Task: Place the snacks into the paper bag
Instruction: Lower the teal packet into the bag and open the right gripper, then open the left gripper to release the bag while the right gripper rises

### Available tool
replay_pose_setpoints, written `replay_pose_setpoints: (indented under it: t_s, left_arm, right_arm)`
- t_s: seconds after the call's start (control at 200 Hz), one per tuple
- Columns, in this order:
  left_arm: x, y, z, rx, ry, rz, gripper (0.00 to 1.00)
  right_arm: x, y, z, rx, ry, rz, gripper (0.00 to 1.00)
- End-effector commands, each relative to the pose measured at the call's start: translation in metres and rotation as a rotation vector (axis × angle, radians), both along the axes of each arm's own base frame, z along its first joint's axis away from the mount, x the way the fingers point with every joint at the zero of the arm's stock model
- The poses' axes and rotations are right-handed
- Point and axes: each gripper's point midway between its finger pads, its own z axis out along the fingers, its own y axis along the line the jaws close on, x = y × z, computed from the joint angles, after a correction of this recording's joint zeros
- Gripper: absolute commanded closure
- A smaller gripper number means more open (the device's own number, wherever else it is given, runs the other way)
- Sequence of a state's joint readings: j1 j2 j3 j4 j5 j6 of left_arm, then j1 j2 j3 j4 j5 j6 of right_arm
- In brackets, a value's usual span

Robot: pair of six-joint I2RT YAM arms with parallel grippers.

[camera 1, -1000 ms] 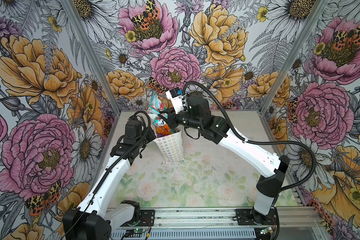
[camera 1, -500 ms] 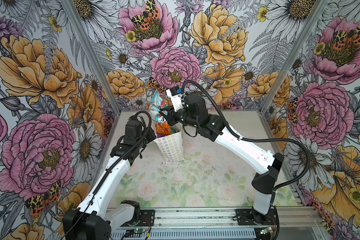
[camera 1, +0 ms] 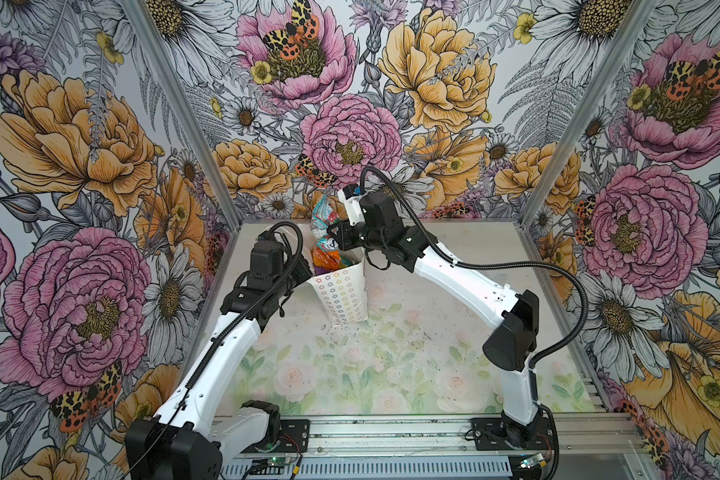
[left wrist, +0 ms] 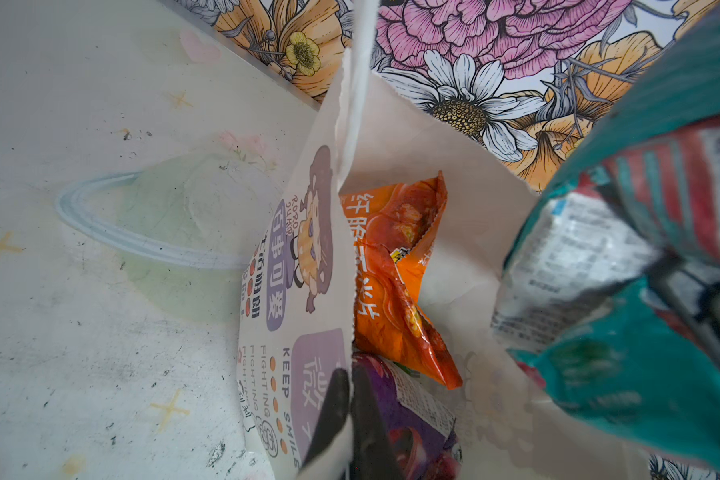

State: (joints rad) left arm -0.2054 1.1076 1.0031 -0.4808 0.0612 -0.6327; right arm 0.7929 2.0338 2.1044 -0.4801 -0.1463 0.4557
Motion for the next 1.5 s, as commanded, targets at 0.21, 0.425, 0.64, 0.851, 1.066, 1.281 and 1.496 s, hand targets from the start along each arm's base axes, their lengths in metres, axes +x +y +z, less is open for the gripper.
replay_pose_setpoints:
  t_s: [0.21,0.425,0.64,0.851,1.066,1.281,1.496]
  left_arm:
    - [0.002,0.0,0.008,-0.014,-0.035,0.0,1.0]
    - [0.003,-0.001,0.008,-0.015,-0.032,-0.003,1.0]
    - [0.003,-0.002,0.011,-0.017,-0.039,-0.004,1.0]
    - [0.003,-0.003,0.013,-0.018,-0.043,-0.004,1.0]
    - [0.003,-0.004,0.014,-0.016,-0.045,-0.004,1.0]
    - [0.004,-0.003,0.013,-0.016,-0.042,-0.001,1.0]
    - [0.005,-0.004,0.011,-0.016,-0.037,-0.004,0.97]
  right_arm:
    - [0.001,-0.004,0.009,-0.04,-0.012,-0.017,0.87]
    - [0.0,-0.015,-0.005,-0.117,0.005,-0.044,0.82]
    - [0.0,-0.02,-0.011,-0.146,0.018,-0.06,0.76]
    - [-0.002,-0.02,-0.009,-0.146,0.023,-0.054,0.6]
    - [-0.004,-0.02,0.003,-0.124,0.013,-0.049,0.5]
    - [-0.006,-0.021,0.013,-0.112,-0.004,-0.042,0.49]
    - [-0.007,-0.017,0.009,-0.107,0.009,-0.024,0.49]
